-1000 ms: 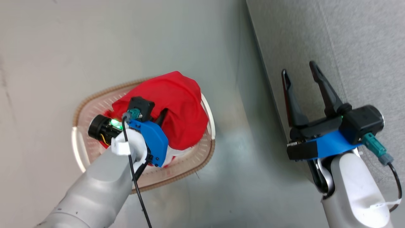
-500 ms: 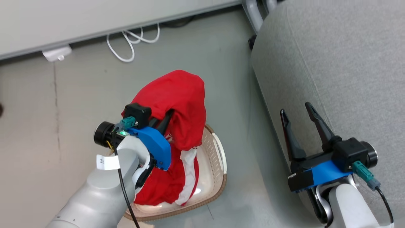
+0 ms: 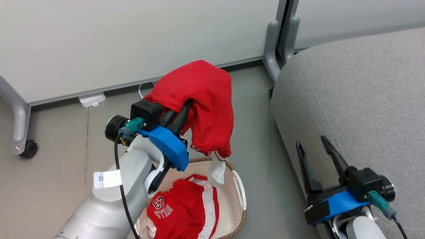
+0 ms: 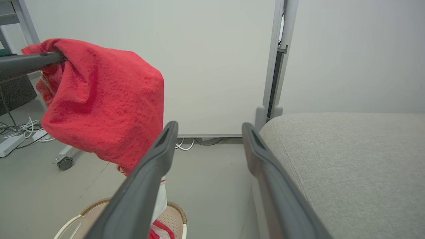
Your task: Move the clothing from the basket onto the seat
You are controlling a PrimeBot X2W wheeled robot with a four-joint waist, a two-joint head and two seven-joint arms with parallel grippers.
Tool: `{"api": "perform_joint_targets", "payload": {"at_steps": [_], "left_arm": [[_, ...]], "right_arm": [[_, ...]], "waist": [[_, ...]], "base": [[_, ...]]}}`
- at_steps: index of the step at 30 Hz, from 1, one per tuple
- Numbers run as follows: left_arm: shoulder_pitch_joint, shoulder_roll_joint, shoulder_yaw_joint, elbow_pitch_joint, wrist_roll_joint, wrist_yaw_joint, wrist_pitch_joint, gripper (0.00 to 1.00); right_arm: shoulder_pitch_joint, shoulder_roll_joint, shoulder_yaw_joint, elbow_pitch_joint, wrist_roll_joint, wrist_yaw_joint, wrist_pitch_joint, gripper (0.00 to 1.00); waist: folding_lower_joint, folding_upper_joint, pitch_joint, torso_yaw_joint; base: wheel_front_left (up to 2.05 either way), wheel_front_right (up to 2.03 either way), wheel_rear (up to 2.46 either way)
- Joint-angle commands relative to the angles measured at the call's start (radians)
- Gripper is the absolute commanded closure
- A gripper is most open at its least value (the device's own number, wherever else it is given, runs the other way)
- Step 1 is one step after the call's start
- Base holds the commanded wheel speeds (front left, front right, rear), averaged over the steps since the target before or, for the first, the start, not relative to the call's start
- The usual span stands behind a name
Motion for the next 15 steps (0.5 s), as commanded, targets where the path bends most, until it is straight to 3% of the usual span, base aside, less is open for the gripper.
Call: {"api": "perform_joint_targets", "payload": {"at_steps": [1,15], "left_arm": [[0.011,-0.002,0.009,-0.011,0.006,0.003,-0.005,1.0],[0.049,0.0,0.035,-0.13,0.034,0.026,-0.005,1.0]], "right_arm": [[0.021,-0.002,0.0,0.003,0.007,0.0,-0.003,0.0],[0.086,-0.002,0.002,-0.004,0.01,0.0,-0.003,0.0]], "waist": [[0.0002,-0.0001,-0.025,0.009],[0.0002,-0.0001,-0.097,0.04]], "base": [[0.0,0.0,0.0],[0.0,0.0,0.0]]}}
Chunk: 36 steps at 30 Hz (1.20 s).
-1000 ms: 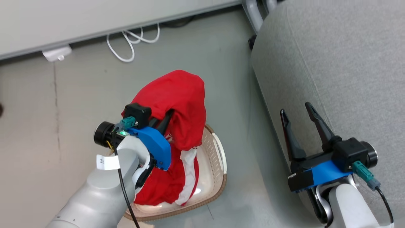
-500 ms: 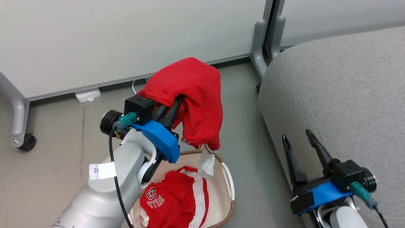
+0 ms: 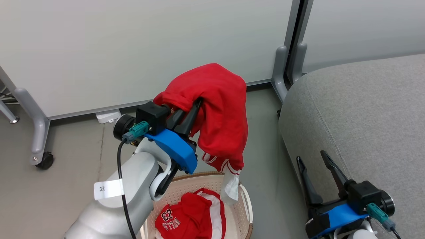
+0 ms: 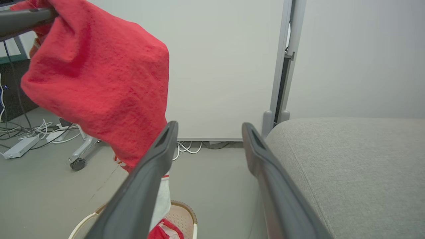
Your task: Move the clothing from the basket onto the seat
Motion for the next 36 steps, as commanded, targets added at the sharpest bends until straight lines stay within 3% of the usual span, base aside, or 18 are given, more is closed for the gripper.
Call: {"api": "perform_joint_targets", "payload": {"at_steps": [1,18,36], "left_arm": [[0.009,0.006,0.0,-0.006,0.005,0.005,-0.005,1.0],[-0.006,-0.002,-0.021,-0.031,0.013,0.026,0.001,1.0],[-0.051,-0.062,-0.07,-0.013,0.044,0.012,-0.002,1.0]], "right_arm": [[0.015,-0.002,0.001,-0.005,-0.001,0.0,-0.003,0.0],[-0.115,-0.001,0.174,-0.028,-0.005,0.0,-0.003,0.0],[-0.368,-0.002,0.305,0.147,0.115,0.0,-0.003,0.0]], "waist": [[0.0001,-0.0001,-0.002,0.001],[0.0001,-0.0001,0.031,0.017],[0.0001,-0.0001,0.086,0.069]], "base": [[0.0,0.0,0.0],[0.0,0.0,0.0],[0.0,0.0,0.0]]}}
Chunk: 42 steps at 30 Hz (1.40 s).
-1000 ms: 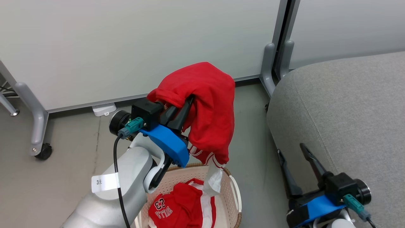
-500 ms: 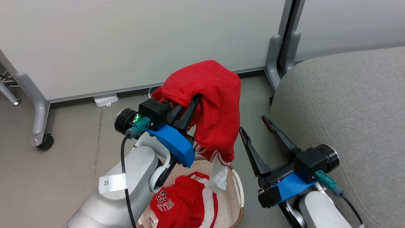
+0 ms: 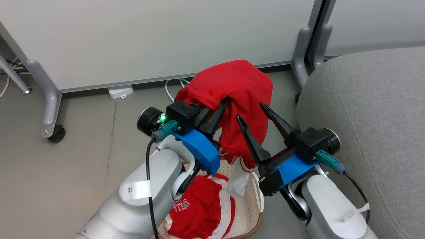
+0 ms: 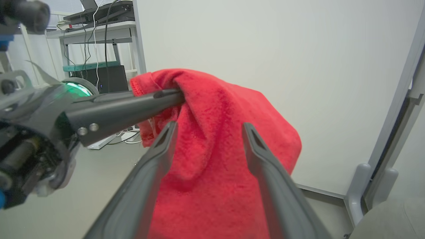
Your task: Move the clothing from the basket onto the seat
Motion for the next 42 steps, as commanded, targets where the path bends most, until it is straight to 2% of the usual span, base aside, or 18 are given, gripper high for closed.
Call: {"api": "perform_joint_targets", "payload": {"at_steps": [1,10,20,21,22,41,42], "left_arm": [[-0.015,-0.006,-0.003,0.004,0.003,-0.004,-0.005,1.0],[-0.052,-0.047,-0.034,0.009,0.011,-0.019,-0.007,1.0],[-0.07,-0.074,-0.065,-0.015,-0.002,-0.029,-0.008,1.0],[-0.071,-0.076,-0.067,-0.016,-0.003,-0.029,-0.008,1.0],[-0.071,-0.076,-0.07,-0.016,-0.005,-0.029,-0.008,1.0],[-0.063,-0.078,-0.048,0.017,0.019,-0.02,-0.008,1.0],[-0.061,-0.078,-0.048,0.02,0.02,-0.018,-0.008,0.41]], "right_arm": [[-0.023,-0.002,0.007,0.018,0.013,0.0,-0.003,0.0],[-0.1,-0.001,0.022,0.169,0.037,0.0,-0.003,0.0],[-0.176,-0.002,-0.038,0.282,0.039,0.0,-0.003,0.0],[-0.179,-0.002,-0.045,0.285,0.044,0.0,-0.003,0.75],[-0.179,-0.002,-0.047,0.287,0.047,0.0,-0.003,1.0],[-0.158,-0.002,-0.032,0.259,0.071,0.0,-0.003,1.0],[-0.158,-0.002,-0.031,0.258,0.071,0.0,-0.003,1.0]], "waist": [[-0.0001,-0.0001,0.007,0.007],[-0.0001,-0.0001,0.033,0.041],[-0.0001,-0.0001,0.051,0.069],[-0.0001,-0.0001,0.052,0.071],[-0.0001,-0.0001,0.053,0.072],[-0.0001,-0.0001,0.045,0.06],[-0.0001,-0.0001,0.045,0.06]], "base": [[0.0,0.0,0.0],[0.0,0.0,0.0],[0.0,0.0,0.0],[0.0,0.0,0.0],[0.0,0.0,0.0],[0.0,0.0,0.0],[0.0,0.0,0.0]]}}
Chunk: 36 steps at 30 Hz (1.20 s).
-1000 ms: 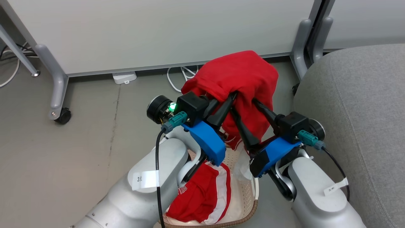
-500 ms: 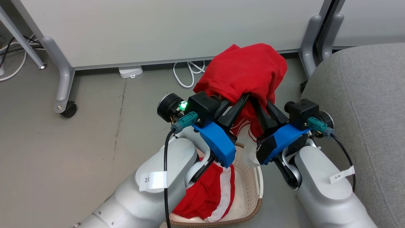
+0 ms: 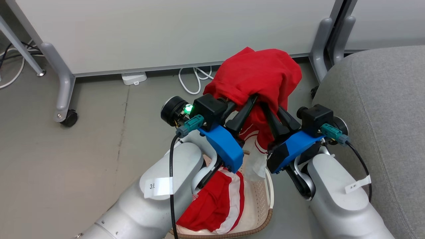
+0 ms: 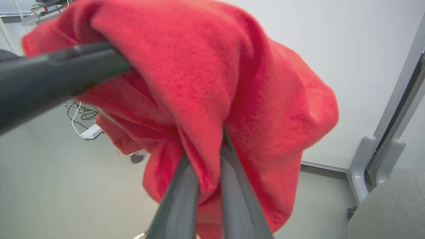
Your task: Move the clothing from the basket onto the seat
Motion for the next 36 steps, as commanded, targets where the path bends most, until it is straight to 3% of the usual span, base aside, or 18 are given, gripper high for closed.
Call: {"api": "perform_joint_targets", "payload": {"at_steps": [1,19,28,36], "left_arm": [[0.004,0.001,0.006,0.002,0.006,0.006,-0.005,0.0],[0.053,0.015,0.03,0.02,0.03,0.01,-0.005,0.0],[0.101,0.06,0.061,-0.047,0.082,0.042,-0.005,0.0],[0.126,0.094,0.078,-0.111,0.126,0.052,-0.005,0.0]], "right_arm": [[0.007,-0.002,0.002,-0.007,0.007,0.0,-0.003,1.0],[-0.015,-0.002,-0.091,-0.059,0.004,0.0,-0.003,1.0],[0.035,-0.001,-0.171,-0.131,-0.055,0.0,-0.003,1.0],[0.091,-0.001,-0.212,-0.229,-0.109,0.0,-0.004,1.0]], "waist": [[-0.0001,0.0,0.0,-0.001],[-0.0001,0.0,0.019,-0.014],[-0.0001,0.0,0.034,-0.091],[-0.0001,0.0,0.061,-0.214]], "base": [[0.0,0.0,0.0],[0.0,0.0,0.0],[0.0,0.0,0.0],[0.0,0.0,0.0]]}}
